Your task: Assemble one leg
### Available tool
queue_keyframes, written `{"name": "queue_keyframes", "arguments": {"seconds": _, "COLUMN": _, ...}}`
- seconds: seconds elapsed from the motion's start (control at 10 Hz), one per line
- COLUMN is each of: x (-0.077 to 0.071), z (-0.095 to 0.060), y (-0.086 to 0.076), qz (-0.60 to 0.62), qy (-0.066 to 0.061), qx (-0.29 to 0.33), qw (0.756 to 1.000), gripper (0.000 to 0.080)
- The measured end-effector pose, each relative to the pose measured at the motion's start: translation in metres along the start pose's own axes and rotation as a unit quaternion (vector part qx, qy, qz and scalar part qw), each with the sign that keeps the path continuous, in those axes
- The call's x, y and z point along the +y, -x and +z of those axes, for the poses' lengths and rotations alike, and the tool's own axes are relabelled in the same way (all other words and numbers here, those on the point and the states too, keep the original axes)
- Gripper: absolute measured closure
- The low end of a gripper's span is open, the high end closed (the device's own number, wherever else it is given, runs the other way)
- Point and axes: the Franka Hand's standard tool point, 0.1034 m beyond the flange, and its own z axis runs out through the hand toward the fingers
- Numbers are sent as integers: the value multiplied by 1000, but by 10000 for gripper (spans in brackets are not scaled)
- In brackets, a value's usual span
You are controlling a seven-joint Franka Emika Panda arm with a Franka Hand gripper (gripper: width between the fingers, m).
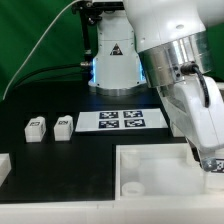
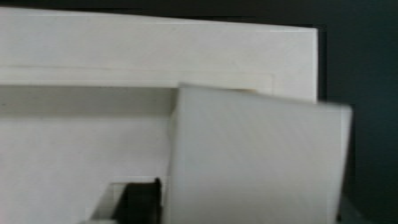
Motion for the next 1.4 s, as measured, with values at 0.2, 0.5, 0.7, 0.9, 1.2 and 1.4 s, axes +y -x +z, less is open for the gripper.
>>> {"name": "queue_keyframes", "arguments": {"seconds": 0.2, "x": 0, "z": 0, "y": 0, "qz": -19, "qy": 0, "qx": 0, "qw": 1000, "gripper": 198}}
{"name": "queue_keyframes", "arguments": {"seconds": 0.5, "x": -9, "z": -10, "y": 25, "qz": -288, "qy": 60, "qx": -28, "qw": 955, "gripper": 152}}
{"name": "queue_keyframes", "arguments": {"seconds": 0.7, "x": -8, "z": -8, "y": 20, "qz": -367, "qy": 56, "qx": -29, "qw": 928, "gripper": 151}}
{"name": "queue_keyframes", "arguments": {"seconds": 0.9, "x": -1, "z": 0, "y": 20, "qz": -508, "qy": 73, "qx": -29, "qw": 858, "gripper": 151}}
{"name": "queue_keyframes", "arguments": {"seconds": 1.2, "x": -1, "z": 2, "y": 18, "qz": -531, "qy": 77, "qx": -26, "qw": 843, "gripper": 176}}
{"name": "queue_keyframes", "arguments": {"seconds": 1.4, "x": 0, "z": 2, "y": 18, "qz": -486, "qy": 79, "qx": -24, "qw": 870, "gripper": 497}}
